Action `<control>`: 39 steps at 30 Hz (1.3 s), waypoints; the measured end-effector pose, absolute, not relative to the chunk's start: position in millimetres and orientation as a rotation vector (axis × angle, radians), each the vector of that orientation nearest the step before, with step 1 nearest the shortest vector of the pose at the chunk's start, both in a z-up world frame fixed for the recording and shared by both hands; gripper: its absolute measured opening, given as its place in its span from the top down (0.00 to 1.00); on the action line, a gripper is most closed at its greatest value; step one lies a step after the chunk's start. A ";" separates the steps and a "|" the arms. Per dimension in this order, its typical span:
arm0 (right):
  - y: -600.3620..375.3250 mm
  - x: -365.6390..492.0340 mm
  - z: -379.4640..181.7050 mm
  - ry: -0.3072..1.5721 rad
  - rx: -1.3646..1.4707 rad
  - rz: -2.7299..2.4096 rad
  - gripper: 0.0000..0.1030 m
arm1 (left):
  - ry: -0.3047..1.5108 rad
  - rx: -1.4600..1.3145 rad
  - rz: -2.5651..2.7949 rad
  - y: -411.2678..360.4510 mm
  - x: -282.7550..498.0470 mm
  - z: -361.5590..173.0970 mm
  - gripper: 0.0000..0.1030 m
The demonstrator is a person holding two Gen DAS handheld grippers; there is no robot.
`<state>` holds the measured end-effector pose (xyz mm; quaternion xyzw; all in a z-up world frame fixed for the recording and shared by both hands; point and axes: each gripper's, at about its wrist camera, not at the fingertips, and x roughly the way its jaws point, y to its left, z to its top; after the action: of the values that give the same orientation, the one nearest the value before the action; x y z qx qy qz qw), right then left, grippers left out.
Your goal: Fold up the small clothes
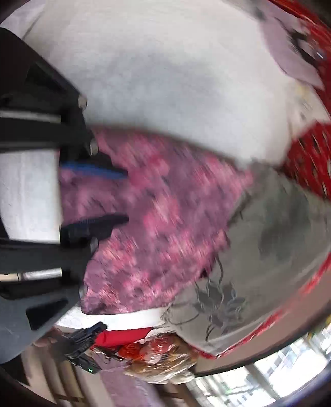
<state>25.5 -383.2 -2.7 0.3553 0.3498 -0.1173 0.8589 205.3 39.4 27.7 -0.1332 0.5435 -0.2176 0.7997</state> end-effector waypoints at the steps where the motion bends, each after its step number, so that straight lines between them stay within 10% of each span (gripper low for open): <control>1: -376.9 35.2 1.9 0.730 0.715 -0.232 0.77 | 1.148 -0.260 -0.464 26.5 209.6 30.5 0.48; 11: -347.2 105.2 -41.9 0.795 0.498 -0.229 0.78 | 1.134 0.025 -0.345 -26.1 238.4 -30.0 0.31; 39: -356.7 102.3 -32.2 0.857 0.498 -0.275 0.58 | 1.068 0.186 -0.429 -55.3 219.2 -7.5 0.27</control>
<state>102.3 -356.8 -32.2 0.2381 0.4099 -0.1315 0.8707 219.2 -55.3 -7.5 0.0879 0.5043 -0.2025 0.8348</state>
